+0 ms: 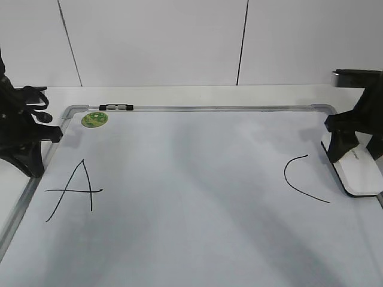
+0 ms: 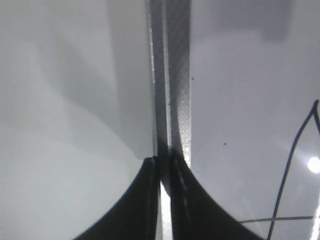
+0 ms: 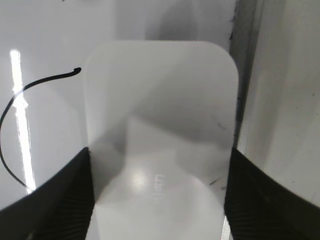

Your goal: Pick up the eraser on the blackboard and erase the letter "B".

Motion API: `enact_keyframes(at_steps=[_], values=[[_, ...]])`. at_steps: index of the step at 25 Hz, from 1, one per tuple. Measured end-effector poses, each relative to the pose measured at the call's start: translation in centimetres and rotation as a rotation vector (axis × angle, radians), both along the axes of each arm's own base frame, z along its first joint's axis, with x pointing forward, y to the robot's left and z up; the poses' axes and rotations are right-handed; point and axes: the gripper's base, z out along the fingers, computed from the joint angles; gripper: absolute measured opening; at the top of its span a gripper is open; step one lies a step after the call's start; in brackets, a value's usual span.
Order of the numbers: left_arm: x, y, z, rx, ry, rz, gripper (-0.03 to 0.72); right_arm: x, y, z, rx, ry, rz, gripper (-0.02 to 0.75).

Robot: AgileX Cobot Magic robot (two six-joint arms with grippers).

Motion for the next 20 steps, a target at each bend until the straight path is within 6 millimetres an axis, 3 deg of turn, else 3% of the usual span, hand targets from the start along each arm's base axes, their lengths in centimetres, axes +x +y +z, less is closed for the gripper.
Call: enact_keyframes(at_steps=[9, 15, 20], values=[[0.0, 0.0, 0.0, 0.000, 0.000, 0.000, 0.021, -0.1, 0.0, 0.0, 0.001, 0.008, -0.002, 0.548], [0.0, 0.0, 0.0, -0.002, 0.000, 0.001, 0.021, 0.0, 0.0, -1.4, 0.003, 0.064, -0.006, 0.547], [0.0, 0.0, 0.0, -0.002, 0.000, 0.001, 0.021, 0.0, 0.0, -1.4, 0.003, 0.066, -0.007, 0.548]])
